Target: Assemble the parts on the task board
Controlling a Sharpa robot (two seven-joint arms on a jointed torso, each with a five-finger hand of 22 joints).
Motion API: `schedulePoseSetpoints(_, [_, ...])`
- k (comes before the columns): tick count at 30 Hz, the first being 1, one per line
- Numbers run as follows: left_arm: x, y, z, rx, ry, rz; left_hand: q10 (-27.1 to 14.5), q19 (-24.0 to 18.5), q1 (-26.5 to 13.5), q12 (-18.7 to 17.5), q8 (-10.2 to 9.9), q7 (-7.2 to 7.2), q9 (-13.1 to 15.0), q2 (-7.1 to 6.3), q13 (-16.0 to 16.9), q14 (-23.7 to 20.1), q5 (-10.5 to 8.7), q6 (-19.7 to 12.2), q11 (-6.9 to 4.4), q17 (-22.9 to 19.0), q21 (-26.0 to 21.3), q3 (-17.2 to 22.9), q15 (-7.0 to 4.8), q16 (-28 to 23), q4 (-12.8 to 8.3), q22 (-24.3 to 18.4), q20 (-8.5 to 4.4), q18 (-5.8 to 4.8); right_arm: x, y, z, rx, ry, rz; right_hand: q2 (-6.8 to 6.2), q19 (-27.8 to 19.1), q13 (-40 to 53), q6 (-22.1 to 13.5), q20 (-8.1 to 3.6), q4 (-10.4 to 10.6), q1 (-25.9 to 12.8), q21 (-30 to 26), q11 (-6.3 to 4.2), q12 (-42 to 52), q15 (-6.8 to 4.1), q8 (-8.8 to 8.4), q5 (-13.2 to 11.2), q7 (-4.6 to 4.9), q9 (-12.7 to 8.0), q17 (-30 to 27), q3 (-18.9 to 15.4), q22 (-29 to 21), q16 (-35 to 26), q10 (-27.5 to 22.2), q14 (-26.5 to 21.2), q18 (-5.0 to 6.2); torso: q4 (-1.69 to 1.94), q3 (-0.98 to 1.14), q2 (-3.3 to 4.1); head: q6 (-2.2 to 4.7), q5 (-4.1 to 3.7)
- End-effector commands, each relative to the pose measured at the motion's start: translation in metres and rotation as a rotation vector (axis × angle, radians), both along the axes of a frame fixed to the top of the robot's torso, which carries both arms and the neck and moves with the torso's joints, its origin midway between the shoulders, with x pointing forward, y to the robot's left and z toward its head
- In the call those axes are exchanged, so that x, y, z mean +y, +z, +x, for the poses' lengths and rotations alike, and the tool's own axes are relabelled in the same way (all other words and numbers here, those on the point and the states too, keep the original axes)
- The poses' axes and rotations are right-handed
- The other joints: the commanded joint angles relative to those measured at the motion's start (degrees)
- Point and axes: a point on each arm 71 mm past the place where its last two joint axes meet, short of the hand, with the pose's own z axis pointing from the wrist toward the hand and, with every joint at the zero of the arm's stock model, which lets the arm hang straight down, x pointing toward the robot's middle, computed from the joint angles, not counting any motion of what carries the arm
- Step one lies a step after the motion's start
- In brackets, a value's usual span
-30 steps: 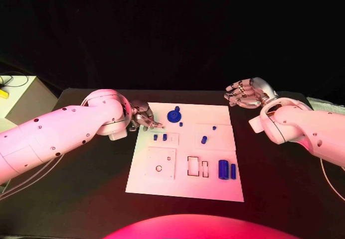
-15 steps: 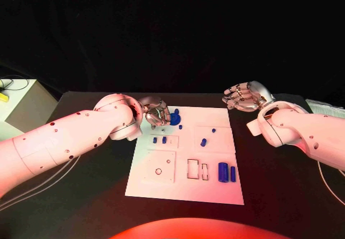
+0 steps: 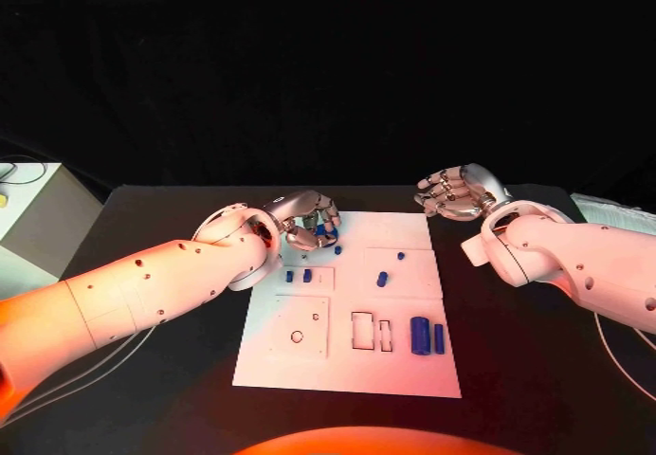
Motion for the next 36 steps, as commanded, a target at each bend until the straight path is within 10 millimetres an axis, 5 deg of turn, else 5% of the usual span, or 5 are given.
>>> schedulePoseSetpoints(1, [-0.009,0.003,-0.001,-0.122,-0.068,0.048,-0.4,0.0,-0.4,-0.4,-0.3,-0.12,-0.3,-0.18,-0.2,0.8,-0.32,0.4,0.17,0.9,0.3,-0.6,0.0,0.9,0.1,0.1,0.27,0.69,0.003,0.0,0.0,-0.002,0.022,0.005,0.16,0.3,0.0,-0.3,0.18,-0.1,-0.2,-0.2,0.12,0.2,0.15,0.38,0.2,0.94,-0.1,-0.1,0.0,0.0,-0.3,-0.2,0.3,0.73,0.04,0.03,-0.03,-0.01,0.0])
schedulePoseSetpoints(23, [-0.033,-0.02,0.0,-0.04,-0.102,0.275,-3.5,0.7,-1.4,-0.5,-2.0,-1.29,-2.5,-0.48,-1.2,3.1,-0.36,1.1,-0.26,3.7,1.6,-6.3,-0.32,6.2,1.8,0.8,0.46,0.68,0.006,0.0,-0.001,-0.001,0.029,0.007,0.11,0.3,-0.3,-0.3,0.17,-0.6,0.3,-0.2,0.16,0.3,0.15,0.38,0.5,1.0,-0.1,-0.1,0.4,-0.3,-0.5,-0.2,0.4,0.73,0.01,-0.03,-0.07,-0.22,-0.31])
schedulePoseSetpoints(36, [-0.035,-0.022,0.003,-0.025,-0.088,0.314,-3.1,0.7,1.2,-1.1,-3.2,-1.37,-3.7,1.06,-2.2,3.3,-0.07,2.3,-0.26,3.5,2.9,-4.9,-0.35,7.8,1.4,1.7,0.44,0.68,0.007,0.0,-0.001,-0.001,0.031,0.008,0.11,0.3,-0.4,-0.3,0.17,-0.6,0.3,-0.2,0.16,0.3,0.15,0.38,0.6,1.0,-0.2,-0.1,0.4,-0.4,-0.5,-0.2,0.4,0.73,0.02,0.04,-0.08,-0.33,-0.36])
